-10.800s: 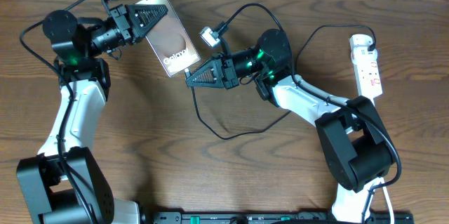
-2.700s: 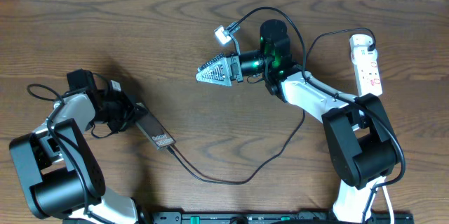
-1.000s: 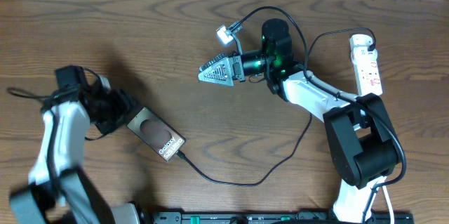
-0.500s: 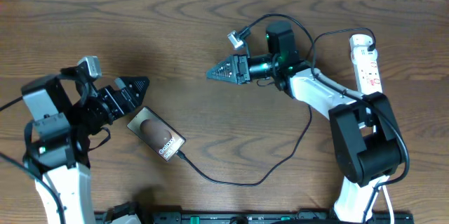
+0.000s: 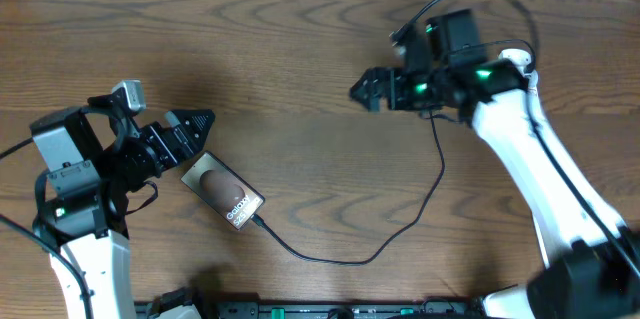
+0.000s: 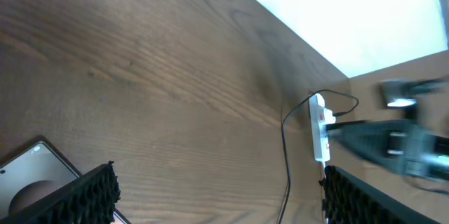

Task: Plug charger to phone and switch on socket
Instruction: 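Move the right gripper to the white power strip's switch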

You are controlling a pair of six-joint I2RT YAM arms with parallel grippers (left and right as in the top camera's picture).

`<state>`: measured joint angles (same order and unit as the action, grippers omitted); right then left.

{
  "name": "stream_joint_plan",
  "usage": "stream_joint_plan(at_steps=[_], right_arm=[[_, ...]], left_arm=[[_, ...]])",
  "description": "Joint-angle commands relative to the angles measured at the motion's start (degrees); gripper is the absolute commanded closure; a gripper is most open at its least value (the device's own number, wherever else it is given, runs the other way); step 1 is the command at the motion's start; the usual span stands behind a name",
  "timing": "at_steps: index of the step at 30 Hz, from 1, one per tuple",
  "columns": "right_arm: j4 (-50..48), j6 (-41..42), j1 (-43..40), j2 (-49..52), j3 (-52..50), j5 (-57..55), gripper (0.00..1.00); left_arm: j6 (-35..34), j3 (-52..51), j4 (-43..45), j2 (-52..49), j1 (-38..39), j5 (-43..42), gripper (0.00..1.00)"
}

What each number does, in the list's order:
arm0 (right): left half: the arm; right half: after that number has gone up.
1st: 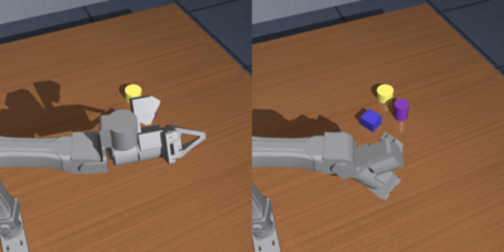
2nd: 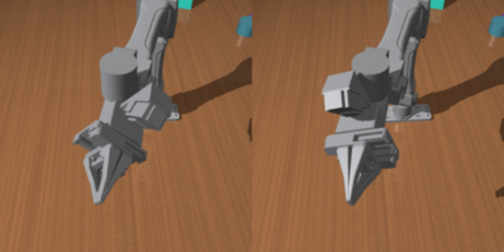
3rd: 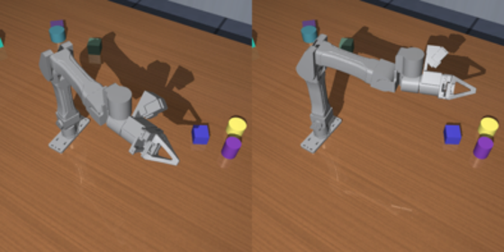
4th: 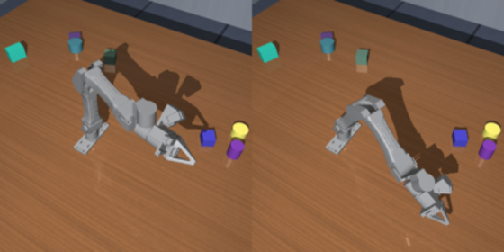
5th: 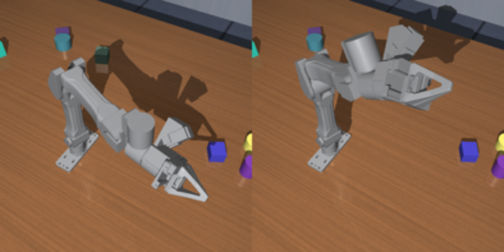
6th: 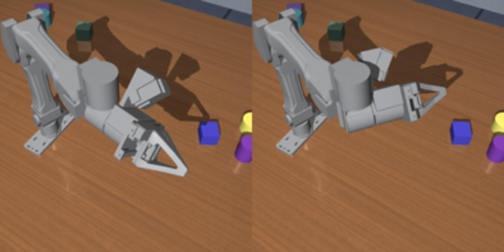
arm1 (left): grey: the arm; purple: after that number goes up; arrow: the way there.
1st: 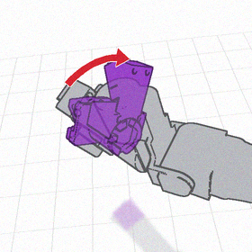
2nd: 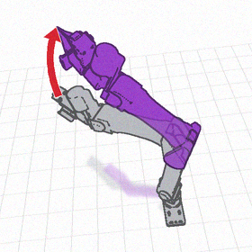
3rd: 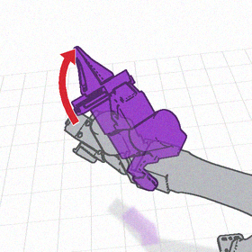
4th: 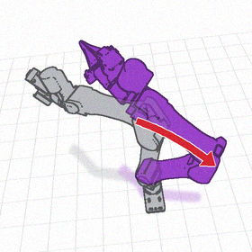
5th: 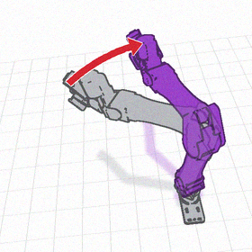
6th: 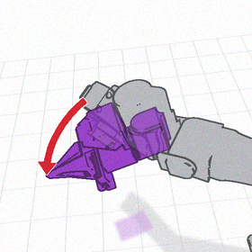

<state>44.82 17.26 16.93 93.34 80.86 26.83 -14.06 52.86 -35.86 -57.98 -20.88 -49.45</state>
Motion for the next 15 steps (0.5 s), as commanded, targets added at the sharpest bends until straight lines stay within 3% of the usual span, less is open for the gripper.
stream_joint_plan(at_steps=[1,5,8,11,15], right_arm=[[2.34,-2.34,-0.96,-6.38,3.85,-22.73,0.01],[2.91,0.11,-4.81,-10.97,4.59,-35.69,0.01],[2.99,0.02,-10.91,-12.39,4.59,-37.77,0.01],[2.97,-1.60,-19.15,-11.91,4.59,-34.80,0.01],[2.99,-6.43,-30.80,-8.96,4.59,-22.25,0.01]], left_arm=[[0.94,0.90,-0.09,-2.01,-0.02,-0.87,0.10],[0.94,0.90,-0.07,-3.72,-0.02,-0.87,0.10],[0.94,0.90,-0.04,-4.22,-0.02,-0.87,0.10],[0.94,0.90,0.22,-4.20,-0.02,-0.87,0.10],[0.94,0.90,0.37,-4.20,-0.02,-0.87,0.10]])
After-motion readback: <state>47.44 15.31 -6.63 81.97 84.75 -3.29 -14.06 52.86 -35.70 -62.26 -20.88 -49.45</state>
